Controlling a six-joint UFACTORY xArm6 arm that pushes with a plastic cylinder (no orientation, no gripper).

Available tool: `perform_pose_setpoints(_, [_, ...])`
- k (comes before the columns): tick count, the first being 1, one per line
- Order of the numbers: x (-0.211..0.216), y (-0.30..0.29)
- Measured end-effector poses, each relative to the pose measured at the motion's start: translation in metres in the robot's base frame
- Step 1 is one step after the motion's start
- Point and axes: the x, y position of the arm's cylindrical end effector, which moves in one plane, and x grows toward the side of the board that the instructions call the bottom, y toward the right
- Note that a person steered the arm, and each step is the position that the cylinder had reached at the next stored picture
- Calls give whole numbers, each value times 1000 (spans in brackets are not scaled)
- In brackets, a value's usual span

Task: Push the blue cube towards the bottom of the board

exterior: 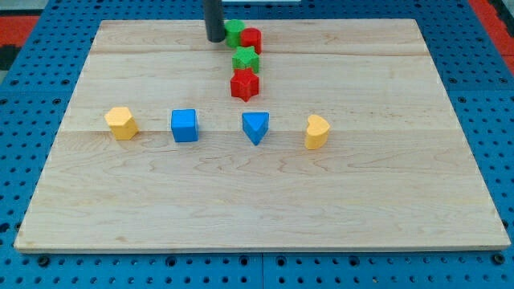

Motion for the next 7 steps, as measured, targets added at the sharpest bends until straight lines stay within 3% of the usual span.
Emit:
perform_pose_setpoints(4, [-14, 12])
perform_pose_setpoints(5, [7, -27])
perform_pose_setpoints(7, [128, -10])
